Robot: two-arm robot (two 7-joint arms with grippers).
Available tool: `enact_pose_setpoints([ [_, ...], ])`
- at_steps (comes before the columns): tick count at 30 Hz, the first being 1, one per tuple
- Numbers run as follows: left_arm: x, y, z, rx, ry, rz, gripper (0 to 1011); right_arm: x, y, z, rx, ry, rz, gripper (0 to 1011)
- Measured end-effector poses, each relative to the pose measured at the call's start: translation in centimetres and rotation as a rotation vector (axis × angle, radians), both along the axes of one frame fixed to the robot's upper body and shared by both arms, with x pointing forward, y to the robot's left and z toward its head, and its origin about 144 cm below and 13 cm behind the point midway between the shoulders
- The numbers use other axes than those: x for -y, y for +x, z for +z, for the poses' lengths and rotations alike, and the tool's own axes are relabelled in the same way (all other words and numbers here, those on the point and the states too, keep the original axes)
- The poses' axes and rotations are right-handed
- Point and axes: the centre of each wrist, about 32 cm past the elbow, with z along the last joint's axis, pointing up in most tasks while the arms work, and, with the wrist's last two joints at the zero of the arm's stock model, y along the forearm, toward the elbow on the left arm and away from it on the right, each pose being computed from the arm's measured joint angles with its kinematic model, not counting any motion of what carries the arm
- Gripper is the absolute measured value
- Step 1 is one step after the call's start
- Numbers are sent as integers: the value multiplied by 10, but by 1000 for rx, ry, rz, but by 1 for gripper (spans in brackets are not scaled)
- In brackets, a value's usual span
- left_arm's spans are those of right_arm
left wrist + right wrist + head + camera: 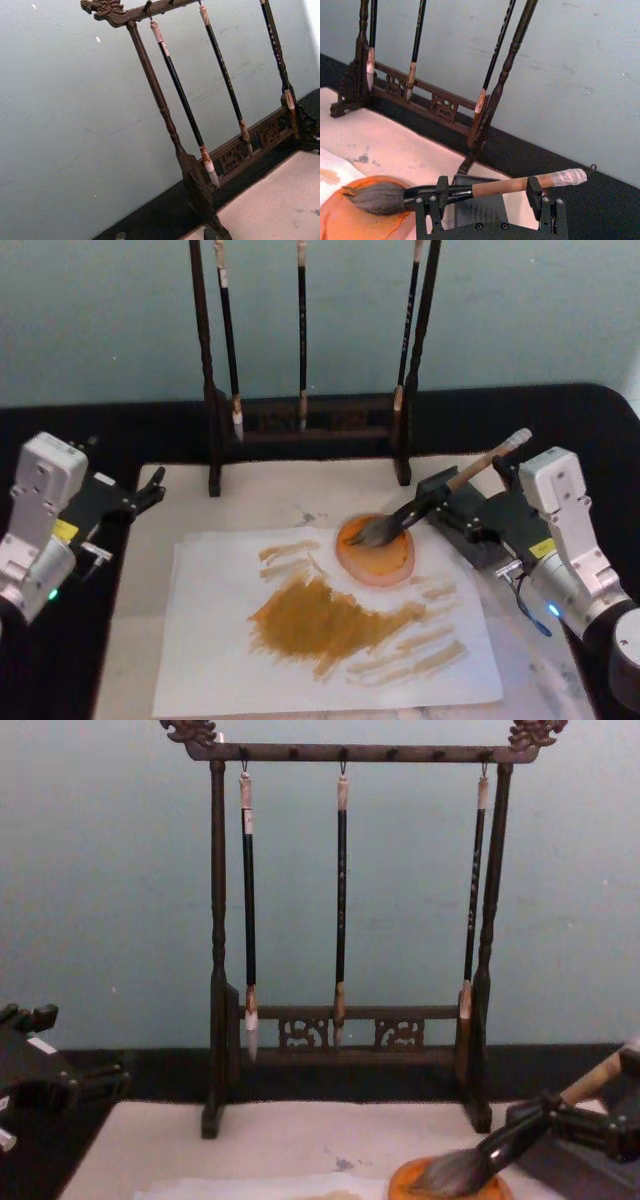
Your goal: Pick up the brush from the inkstone, write on the paper, then place the brush back to its original position.
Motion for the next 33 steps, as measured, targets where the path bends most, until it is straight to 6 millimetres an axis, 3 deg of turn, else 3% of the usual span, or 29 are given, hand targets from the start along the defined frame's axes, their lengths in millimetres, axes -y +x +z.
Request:
enact_pose_setpoints([
  [33,0,0,0,0,0,0,1010,0,0,0,-1,2,-1,1000],
])
